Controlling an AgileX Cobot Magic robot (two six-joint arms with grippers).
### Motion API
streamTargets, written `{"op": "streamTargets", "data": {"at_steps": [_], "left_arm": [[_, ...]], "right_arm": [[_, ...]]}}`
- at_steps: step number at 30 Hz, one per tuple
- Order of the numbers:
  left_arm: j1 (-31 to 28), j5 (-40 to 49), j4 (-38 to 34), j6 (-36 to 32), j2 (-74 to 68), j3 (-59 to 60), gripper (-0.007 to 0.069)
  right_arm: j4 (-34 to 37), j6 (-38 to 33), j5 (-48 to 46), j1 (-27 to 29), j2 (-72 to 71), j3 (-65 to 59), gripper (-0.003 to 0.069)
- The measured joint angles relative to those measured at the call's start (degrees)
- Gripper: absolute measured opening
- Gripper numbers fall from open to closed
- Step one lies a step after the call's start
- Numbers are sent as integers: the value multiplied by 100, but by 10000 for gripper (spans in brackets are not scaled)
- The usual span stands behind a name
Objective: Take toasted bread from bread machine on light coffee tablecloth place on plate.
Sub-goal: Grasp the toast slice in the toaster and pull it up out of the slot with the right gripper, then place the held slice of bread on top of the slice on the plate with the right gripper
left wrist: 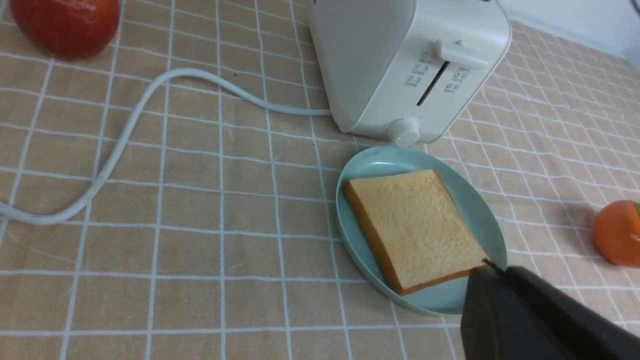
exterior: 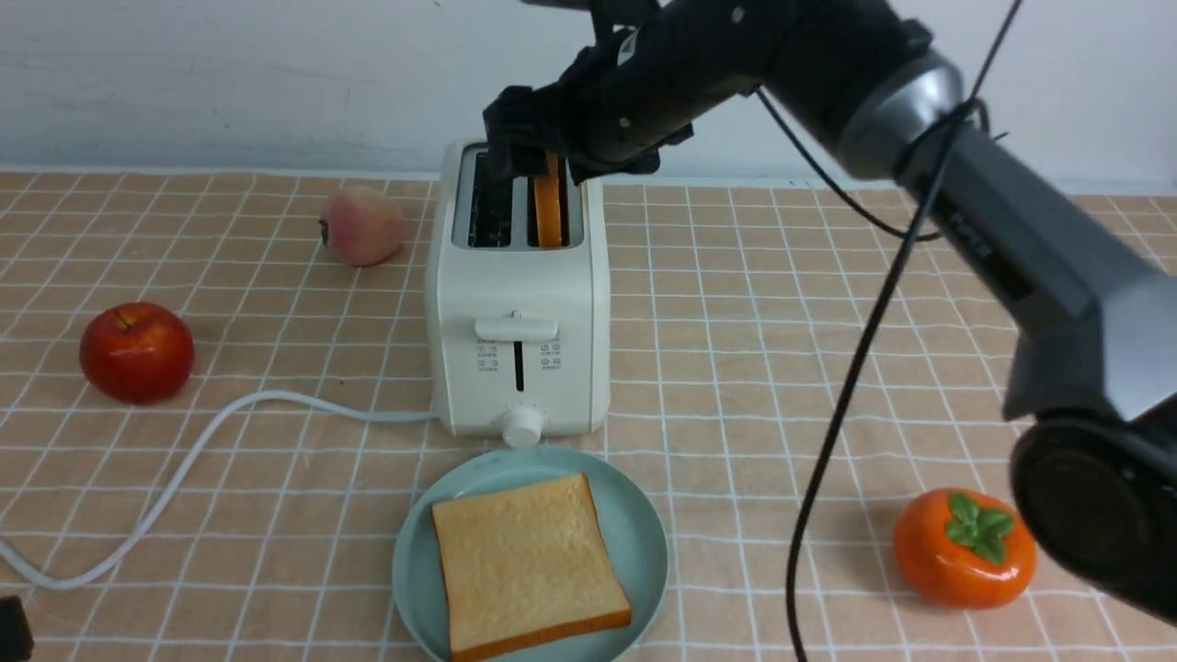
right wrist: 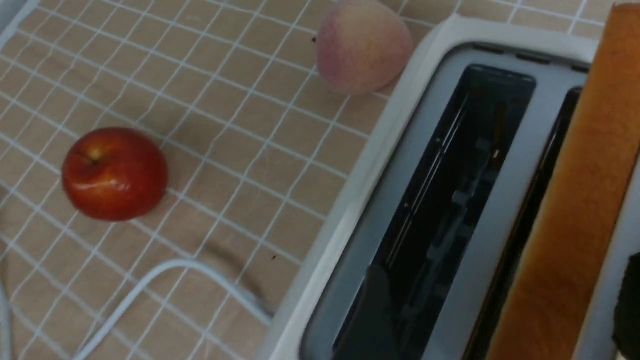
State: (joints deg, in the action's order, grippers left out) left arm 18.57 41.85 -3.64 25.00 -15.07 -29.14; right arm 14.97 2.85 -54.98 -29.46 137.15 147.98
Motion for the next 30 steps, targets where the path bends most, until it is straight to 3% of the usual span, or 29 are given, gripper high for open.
{"op": "streamTargets", "data": {"at_steps": [2,3,4,5,7,14,20,24,30], "left_arm": [[0,48,0,0,27,4,-14],[0,48,0,0,27,4,-14],[0,80,1,0,31,4,-14],[0,79,6,0,31,4,-14],[0,79,33,0,31,4,-14],[0,79,162,0,31,4,-14],[0,77,241,0,31,4,-14],[0,83,241,0,31,4,-14],[0,178,247,0,31,4,-14]], "right_arm": [[-224,141,12,0,194,111,473],[-235,151,12,0,208,117,461],[-380,216,-60,0,197,169,304],[-429,235,-167,0,155,198,197],[-458,262,-310,0,52,240,97],[-520,31,-1511,0,-1316,563,115],[-395,-144,-1748,0,-2701,247,115],[-44,-193,-1760,0,-3486,-916,115],[743,-635,-1760,0,-4507,-4260,115]]}}
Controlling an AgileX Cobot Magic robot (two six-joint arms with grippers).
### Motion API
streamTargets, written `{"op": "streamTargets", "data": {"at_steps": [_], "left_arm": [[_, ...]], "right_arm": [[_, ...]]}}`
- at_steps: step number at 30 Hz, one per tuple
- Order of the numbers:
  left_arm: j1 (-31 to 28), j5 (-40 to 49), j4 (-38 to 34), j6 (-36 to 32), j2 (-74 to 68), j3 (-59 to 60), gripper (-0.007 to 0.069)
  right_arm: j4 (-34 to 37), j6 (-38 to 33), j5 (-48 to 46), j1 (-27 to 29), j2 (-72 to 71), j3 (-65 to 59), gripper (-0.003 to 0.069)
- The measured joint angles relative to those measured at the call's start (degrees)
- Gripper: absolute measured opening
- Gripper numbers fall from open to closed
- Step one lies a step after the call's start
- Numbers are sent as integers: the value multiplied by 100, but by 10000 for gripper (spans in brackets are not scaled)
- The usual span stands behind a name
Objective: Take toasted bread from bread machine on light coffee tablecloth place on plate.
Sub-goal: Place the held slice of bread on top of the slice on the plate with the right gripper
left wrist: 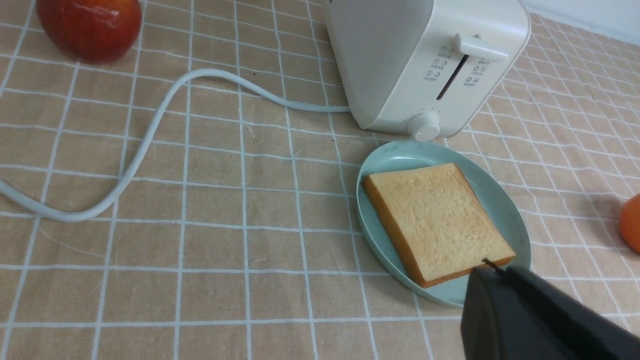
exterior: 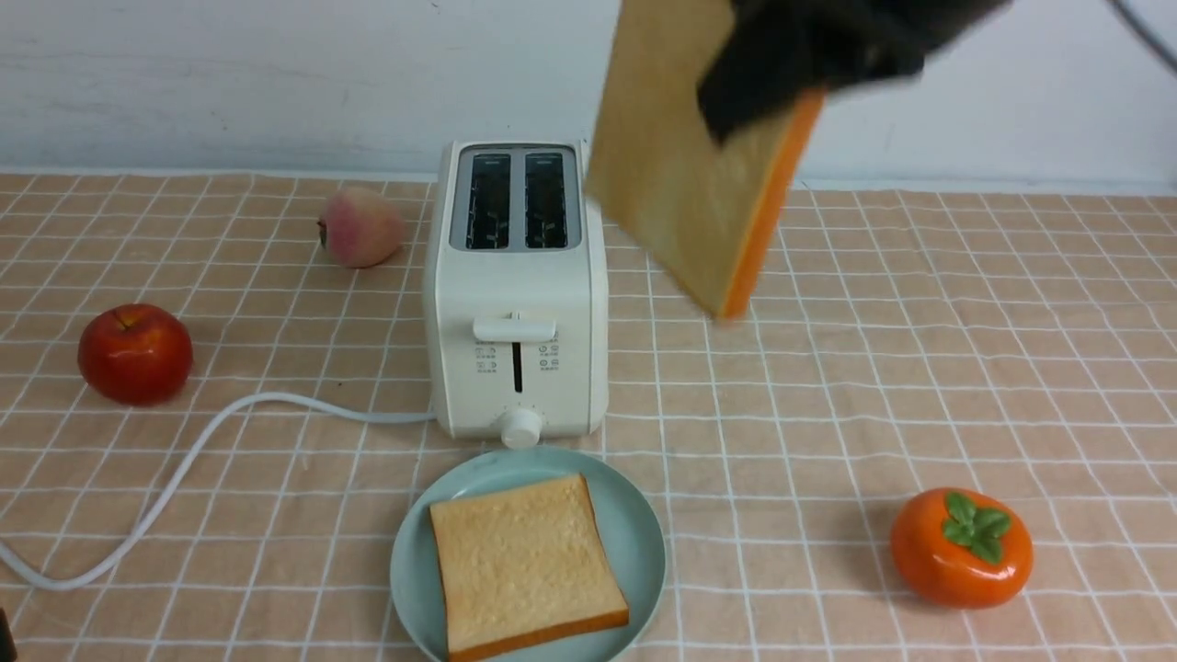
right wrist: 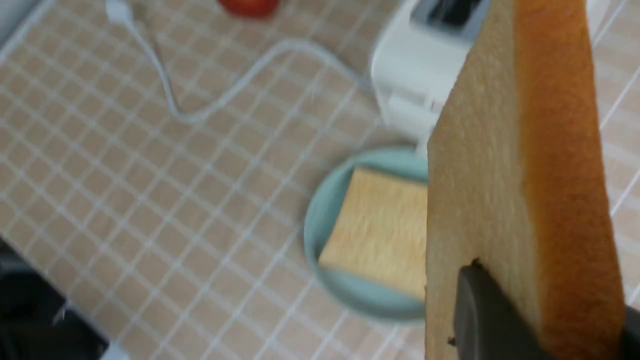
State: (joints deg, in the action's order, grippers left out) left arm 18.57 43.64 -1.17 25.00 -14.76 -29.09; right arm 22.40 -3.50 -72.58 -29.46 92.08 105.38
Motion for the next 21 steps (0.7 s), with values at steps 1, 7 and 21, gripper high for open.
{"op": "streamTargets", "data": {"at_steps": [1,7,21], "left_arm": [[0,20,0,0,0,0,-14],[0,25,6,-18,0,0,-14],[0,34,6,-18,0,0,-14]], "right_arm": [[204,-163,7,6,0,-453,115],[1876,-1295,437,6,456,-2059,115],[3435,-2642,2613,6,2183,-2443,306]]}}
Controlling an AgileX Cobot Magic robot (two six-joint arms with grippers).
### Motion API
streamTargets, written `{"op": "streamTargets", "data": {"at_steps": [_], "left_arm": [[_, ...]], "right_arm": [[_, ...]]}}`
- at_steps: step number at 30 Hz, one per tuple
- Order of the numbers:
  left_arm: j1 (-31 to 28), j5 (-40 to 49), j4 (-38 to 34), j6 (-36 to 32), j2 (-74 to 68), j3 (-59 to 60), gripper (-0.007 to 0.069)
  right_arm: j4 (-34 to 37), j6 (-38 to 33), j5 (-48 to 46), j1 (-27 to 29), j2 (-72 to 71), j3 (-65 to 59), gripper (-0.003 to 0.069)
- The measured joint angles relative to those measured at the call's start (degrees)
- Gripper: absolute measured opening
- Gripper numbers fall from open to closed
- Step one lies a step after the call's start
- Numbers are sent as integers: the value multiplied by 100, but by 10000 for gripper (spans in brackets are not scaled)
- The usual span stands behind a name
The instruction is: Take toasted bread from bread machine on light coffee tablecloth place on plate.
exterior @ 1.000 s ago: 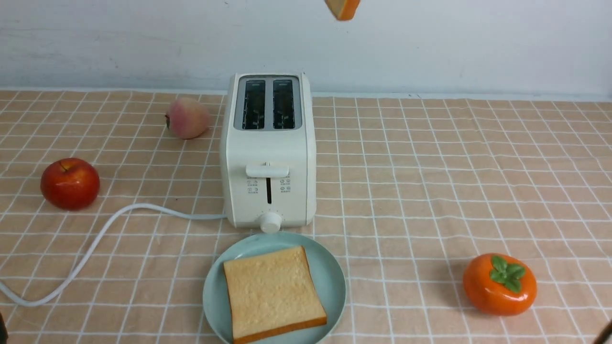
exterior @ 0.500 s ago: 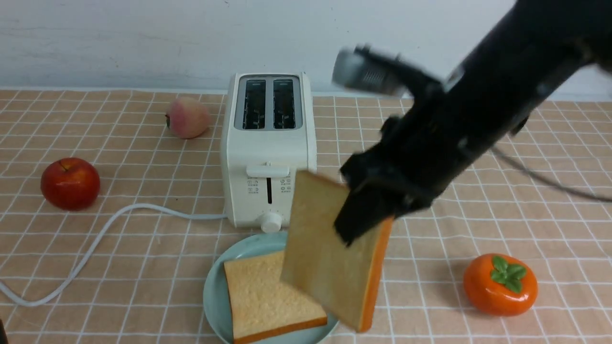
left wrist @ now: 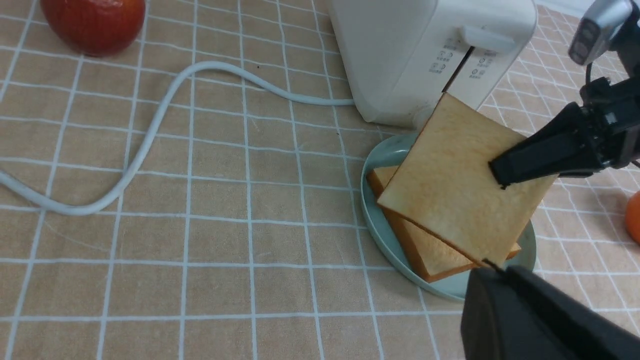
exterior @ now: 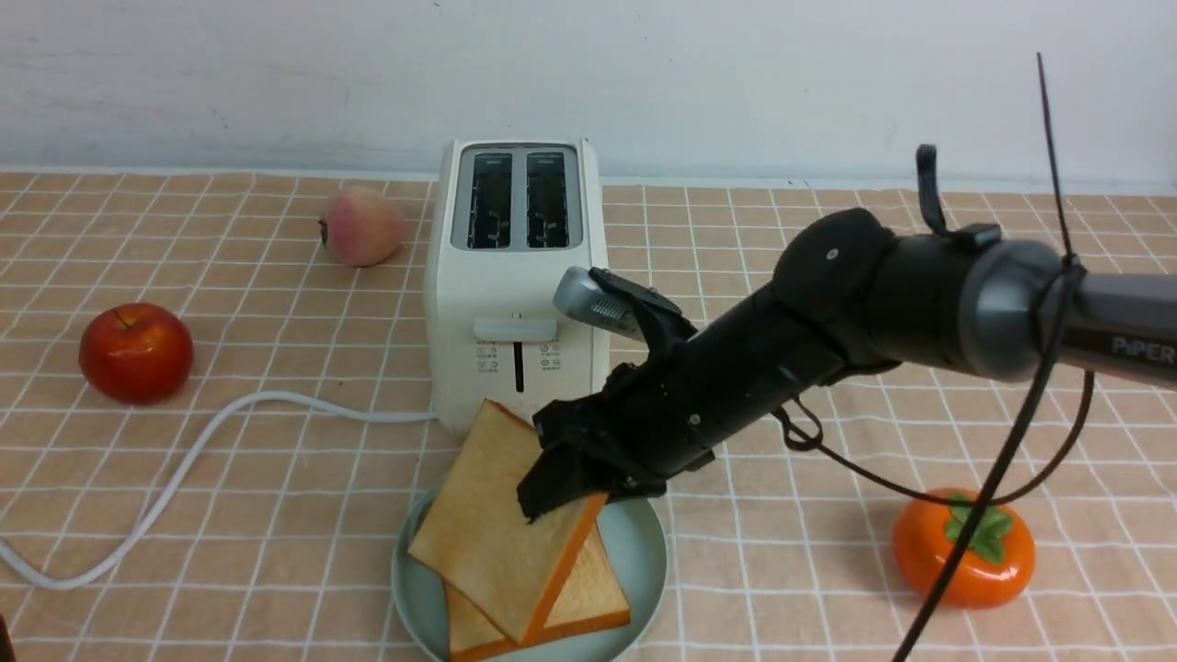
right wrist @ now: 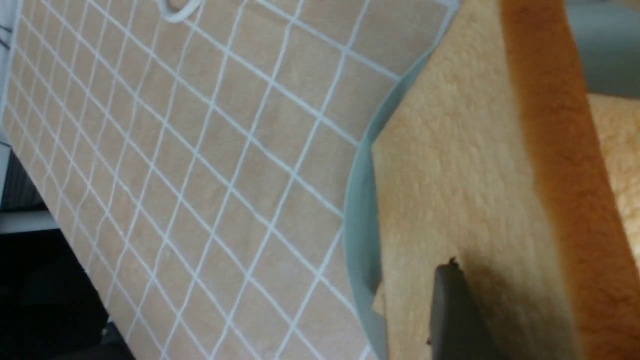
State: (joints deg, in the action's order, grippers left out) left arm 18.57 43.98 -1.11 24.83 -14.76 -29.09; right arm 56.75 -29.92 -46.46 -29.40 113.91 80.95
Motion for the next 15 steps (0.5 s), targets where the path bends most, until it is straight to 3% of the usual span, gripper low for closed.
{"op": "streamTargets", "data": {"at_steps": [1,2,5,6,8,11,12,13,15], "left_arm": [[0,5,0,0,0,0,-14],[0,5,0,0,0,0,-14],[0,5,0,0,0,0,-14],[0,5,0,0,0,0,-14],[0,11,37,0,0,0,-14],[0,16,111,0,0,0,-14],[0,16,111,0,0,0,-14],[0,10,111,0,0,0,-14],[0,-10,111,0,0,0,-14]], "right_arm": [[-101,0,6,0,0,13,365],[-129,0,3,0,0,13,375],[-923,19,-415,88,-111,177,514],[-1064,46,-489,111,-137,215,524],[-2011,620,-1013,297,-425,419,552],[-3059,1593,-1587,435,-1005,694,476],[-3059,1646,-1625,441,-1060,694,465],[-3636,2016,-1932,394,-1614,814,337],[-4021,2227,-2122,282,-2190,846,171]]}}
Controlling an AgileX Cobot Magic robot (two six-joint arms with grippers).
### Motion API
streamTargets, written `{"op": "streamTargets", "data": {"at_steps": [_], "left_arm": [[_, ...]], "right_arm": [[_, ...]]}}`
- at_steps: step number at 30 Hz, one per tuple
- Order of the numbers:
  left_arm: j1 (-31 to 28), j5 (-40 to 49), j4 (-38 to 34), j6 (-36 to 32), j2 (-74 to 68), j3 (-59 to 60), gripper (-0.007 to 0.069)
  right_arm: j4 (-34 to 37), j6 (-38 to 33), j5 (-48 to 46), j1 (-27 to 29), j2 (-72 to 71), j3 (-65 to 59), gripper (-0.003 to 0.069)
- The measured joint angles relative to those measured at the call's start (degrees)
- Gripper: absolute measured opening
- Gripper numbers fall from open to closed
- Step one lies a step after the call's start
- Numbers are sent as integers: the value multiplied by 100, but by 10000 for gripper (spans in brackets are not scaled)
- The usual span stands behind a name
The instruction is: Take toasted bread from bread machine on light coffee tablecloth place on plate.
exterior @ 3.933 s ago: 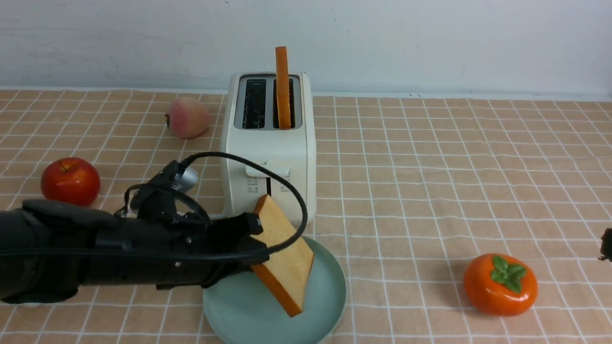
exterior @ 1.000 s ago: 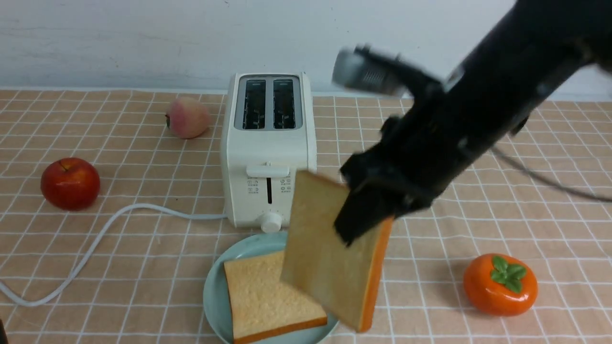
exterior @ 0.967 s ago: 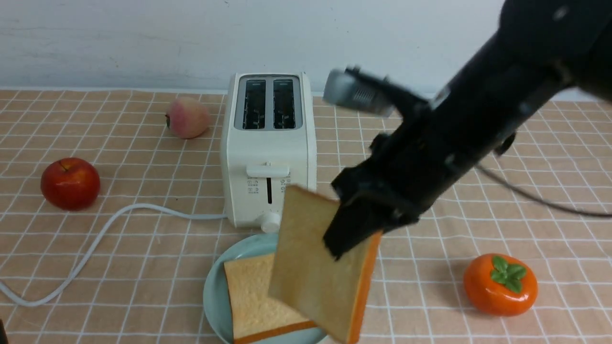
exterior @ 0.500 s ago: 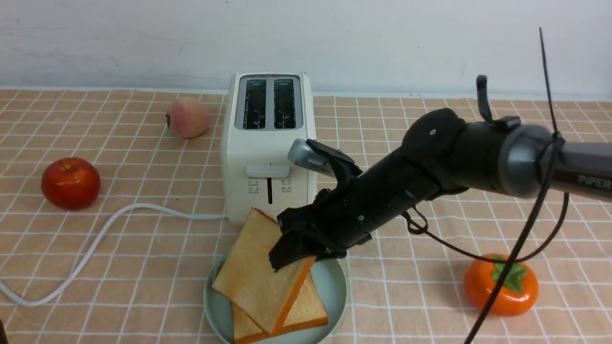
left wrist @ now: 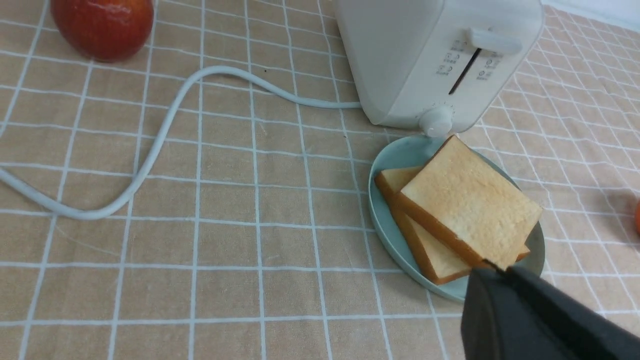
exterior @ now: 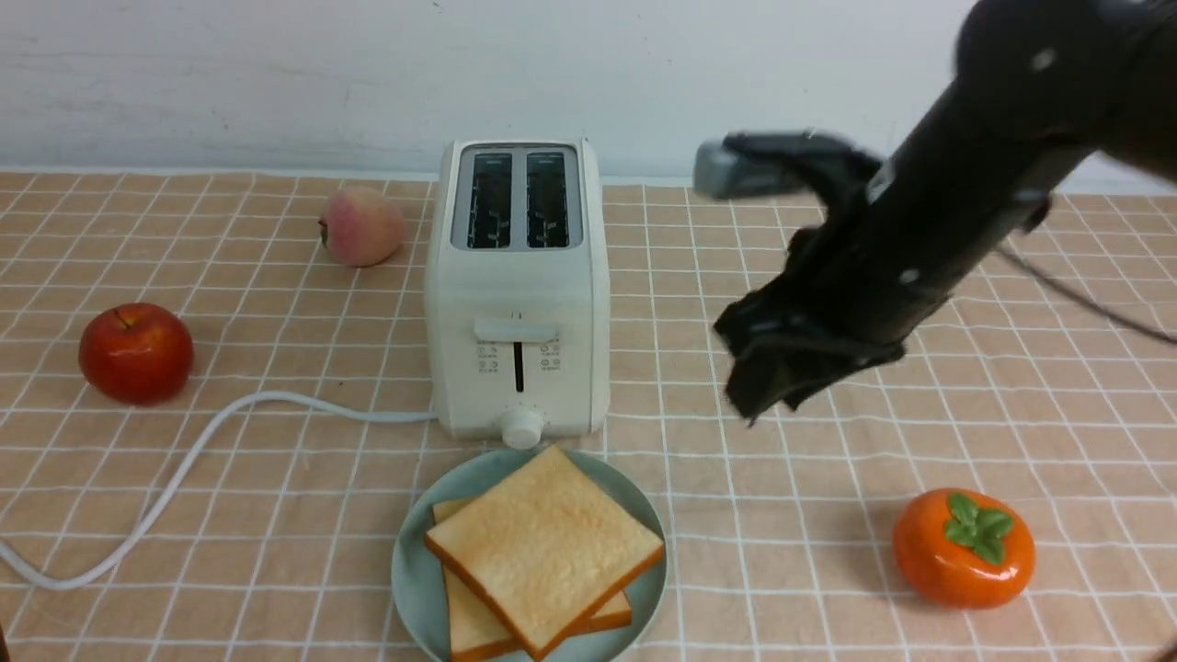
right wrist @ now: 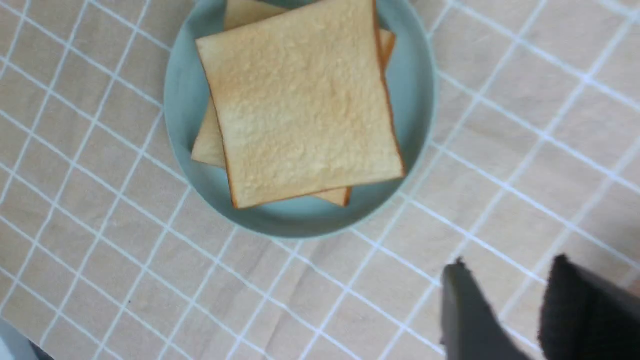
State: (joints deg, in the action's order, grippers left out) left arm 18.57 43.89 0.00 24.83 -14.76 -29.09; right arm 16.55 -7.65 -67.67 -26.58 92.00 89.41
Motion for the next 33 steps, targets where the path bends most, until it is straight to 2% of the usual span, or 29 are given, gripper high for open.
{"op": "streamTargets", "data": {"at_steps": [1,2,4,9,12,13,16,18,19,20,27,33], "left_arm": [[0,-37,0,0,0,0,-14],[0,-81,0,0,0,0,-14],[0,-175,0,0,0,0,-14],[0,-312,87,0,0,0,-14],[0,-402,128,0,0,0,-14],[0,-410,128,0,0,0,-14],[0,-474,128,0,0,0,-14],[0,-479,128,0,0,0,-14],[0,-479,134,0,0,0,-14],[0,-479,133,0,0,0,-14],[0,-517,140,0,0,0,-14],[0,-505,148,0,0,0,-14]], "right_arm": [[-203,143,-46,-61,-392,0,87],[-383,317,-52,-104,-799,-15,32],[-662,697,66,-116,-1676,-185,-10],[-1310,1194,1062,-116,-3949,-1507,-11],[-1695,1517,2487,-116,-5502,-3146,-8],[-1775,1538,2597,-116,-5597,-3270,-8],[-2605,2030,4563,-116,-7160,-5485,-8],[-3016,2394,5272,-116,-7722,-6238,-8],[-3016,2435,5335,-116,-7777,-6305,-8],[-3350,2748,5753,-116,-8167,-6742,-8],[-4429,3114,5984,-116,-9216,-7355,0],[-4966,3124,6033,-116,-9267,-7355,4]]}}
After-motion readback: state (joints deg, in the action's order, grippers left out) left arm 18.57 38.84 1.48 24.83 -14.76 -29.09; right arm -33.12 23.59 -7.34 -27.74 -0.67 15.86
